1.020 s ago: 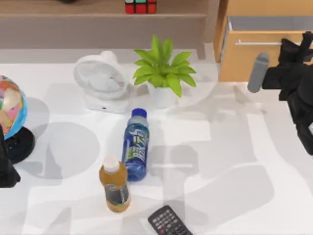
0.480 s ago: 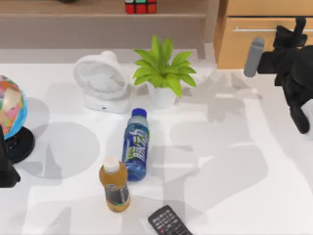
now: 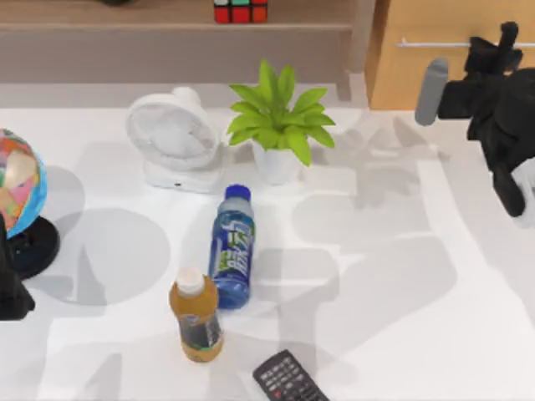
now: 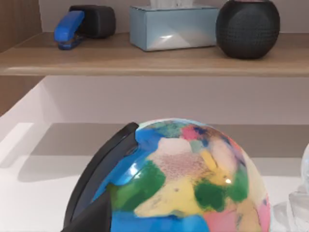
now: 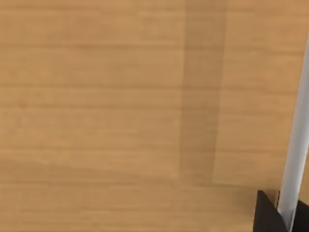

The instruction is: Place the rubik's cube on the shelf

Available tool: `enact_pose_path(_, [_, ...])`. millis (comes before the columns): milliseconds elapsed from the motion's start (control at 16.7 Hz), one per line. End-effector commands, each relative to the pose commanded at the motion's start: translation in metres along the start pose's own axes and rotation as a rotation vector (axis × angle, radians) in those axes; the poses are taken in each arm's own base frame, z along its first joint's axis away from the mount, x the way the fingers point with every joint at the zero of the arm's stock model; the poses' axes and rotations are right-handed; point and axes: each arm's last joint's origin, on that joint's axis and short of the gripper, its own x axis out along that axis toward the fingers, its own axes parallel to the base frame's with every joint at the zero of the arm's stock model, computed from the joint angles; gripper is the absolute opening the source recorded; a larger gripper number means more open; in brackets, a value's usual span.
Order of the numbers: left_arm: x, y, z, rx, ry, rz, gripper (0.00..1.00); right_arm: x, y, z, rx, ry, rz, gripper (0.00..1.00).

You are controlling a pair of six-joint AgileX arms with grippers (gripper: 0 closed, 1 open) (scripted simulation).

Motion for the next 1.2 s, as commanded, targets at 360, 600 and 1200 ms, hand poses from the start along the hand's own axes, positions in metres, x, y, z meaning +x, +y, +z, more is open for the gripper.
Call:
enact_pose_path(360, [0.0,0.0,0.0,0.0,0.0,0.0,1.0,0.0,0.0,0.0,0.0,0.0,0.0,0.38])
enact_pose_path(600, [0.0,0.0,0.0,0.0,0.0,0.0,1.0,0.0,0.0,0.0,0.0,0.0,0.0,0.68])
enact_pose_path(1200, [0.0,0.0,0.0,0.0,0.0,0.0,1.0,0.0,0.0,0.0,0.0,0.0,0.0,1.0])
